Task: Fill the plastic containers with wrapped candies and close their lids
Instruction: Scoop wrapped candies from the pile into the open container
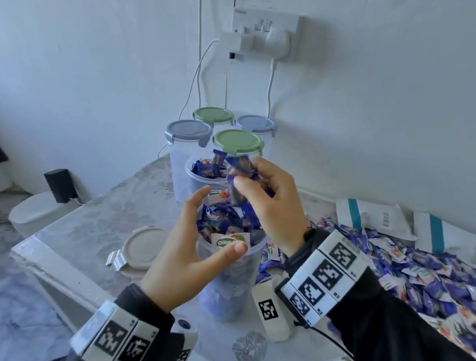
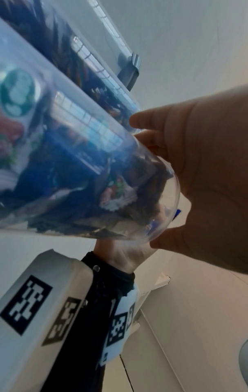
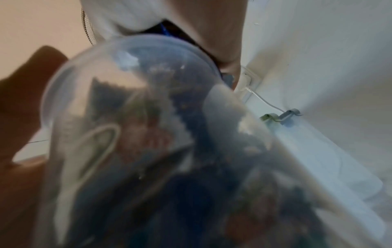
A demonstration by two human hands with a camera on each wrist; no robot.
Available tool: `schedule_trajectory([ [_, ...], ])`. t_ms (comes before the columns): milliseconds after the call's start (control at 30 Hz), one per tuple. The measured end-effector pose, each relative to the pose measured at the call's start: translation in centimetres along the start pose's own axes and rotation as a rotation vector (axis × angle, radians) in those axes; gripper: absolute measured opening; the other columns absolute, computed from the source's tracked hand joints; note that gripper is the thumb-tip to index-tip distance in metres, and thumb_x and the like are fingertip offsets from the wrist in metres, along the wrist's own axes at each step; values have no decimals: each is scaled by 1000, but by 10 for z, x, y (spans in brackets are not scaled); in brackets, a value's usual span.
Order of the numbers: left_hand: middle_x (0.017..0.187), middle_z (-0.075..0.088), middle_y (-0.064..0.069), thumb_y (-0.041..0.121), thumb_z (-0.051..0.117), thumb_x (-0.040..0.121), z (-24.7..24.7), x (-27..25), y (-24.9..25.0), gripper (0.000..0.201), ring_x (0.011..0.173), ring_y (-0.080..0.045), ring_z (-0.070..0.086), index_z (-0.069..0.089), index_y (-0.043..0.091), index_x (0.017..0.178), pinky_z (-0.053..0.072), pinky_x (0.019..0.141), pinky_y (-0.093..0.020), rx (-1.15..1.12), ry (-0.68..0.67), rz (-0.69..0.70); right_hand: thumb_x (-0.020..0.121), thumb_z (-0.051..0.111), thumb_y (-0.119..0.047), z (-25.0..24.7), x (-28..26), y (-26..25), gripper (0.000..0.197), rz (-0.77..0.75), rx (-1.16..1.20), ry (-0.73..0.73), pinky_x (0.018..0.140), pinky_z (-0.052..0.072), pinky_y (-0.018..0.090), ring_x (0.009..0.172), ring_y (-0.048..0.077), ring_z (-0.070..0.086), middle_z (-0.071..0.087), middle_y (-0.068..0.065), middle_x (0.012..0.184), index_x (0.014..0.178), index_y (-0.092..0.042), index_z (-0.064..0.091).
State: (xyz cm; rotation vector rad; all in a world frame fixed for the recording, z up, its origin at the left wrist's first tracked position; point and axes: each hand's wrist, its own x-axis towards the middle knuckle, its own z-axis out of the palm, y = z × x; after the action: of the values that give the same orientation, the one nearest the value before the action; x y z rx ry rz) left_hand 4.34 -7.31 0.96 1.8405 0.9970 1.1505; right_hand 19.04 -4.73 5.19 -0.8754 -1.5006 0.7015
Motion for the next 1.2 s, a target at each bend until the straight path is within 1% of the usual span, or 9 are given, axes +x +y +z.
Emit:
schedule_trajectory([
  [133,132,38,27,69,66,56,0,0,-5,92,118,25,33,24,39,133,30,90,3,-44,7,5,79,51,-7,-6,1,-4,18,17,-13,-144,76,55,35,86,24,66,66,6,89,92,-10,64],
  [300,135,37,24,72,68,53,1,1,-9,105,121,21,35,22,34,140,35,97,-6,-88,4,0,65,39,-8,-9,3,-9,40,95,23,-253,77,46,13,97,19,61,65,5,102,98,-13,61],
  [367,133,37,26,68,69,53,0,1,-10,103,119,23,36,22,36,138,35,93,-1,-93,3,-7,68,39,-11,-9,4,-11,39,93,-4,-229,86,42,13,103,12,59,65,1,106,99,-15,61],
  [500,131,42,31,79,67,50,-5,-1,-13,96,122,14,42,25,48,130,36,93,-4,-84,-16,10,85,53,-15,-24,2,-19,34,28,-278,-371,101,35,13,119,-2,50,62,-11,123,117,-22,64],
  [633,126,50,33,69,71,58,-8,-4,-14,87,118,5,51,33,38,130,40,92,-8,-115,-36,70,84,69,-29,-33,2,-22,46,58,-580,-636,110,30,18,128,-10,39,49,-18,139,128,-38,56],
  [800,127,48,36,73,71,53,-8,-5,-20,94,119,6,49,31,39,131,39,98,-12,-114,-26,40,81,72,-29,-26,7,-28,43,101,-678,-726,101,29,4,122,-12,41,55,-20,131,123,-32,61],
  [900,127,50,32,74,71,52,-8,-5,-22,96,120,6,48,30,42,132,39,98,-12,-108,-30,19,82,71,-29,-18,10,-28,37,130,-783,-782,90,36,6,110,-5,53,62,-19,123,118,-33,65],
  [1067,124,50,36,72,71,53,-8,-4,-21,94,118,7,49,30,42,132,40,93,-9,-118,-37,26,80,73,-22,-14,8,-21,35,144,-605,-684,86,40,4,100,-8,57,69,-13,112,115,-26,68],
  [1200,126,50,32,70,72,55,-8,-4,-21,94,120,7,48,32,37,134,39,95,-9,-115,-38,45,90,61,-29,-26,-3,-18,21,-38,-465,-402,91,43,12,103,-3,60,69,-10,108,107,-20,70],
])
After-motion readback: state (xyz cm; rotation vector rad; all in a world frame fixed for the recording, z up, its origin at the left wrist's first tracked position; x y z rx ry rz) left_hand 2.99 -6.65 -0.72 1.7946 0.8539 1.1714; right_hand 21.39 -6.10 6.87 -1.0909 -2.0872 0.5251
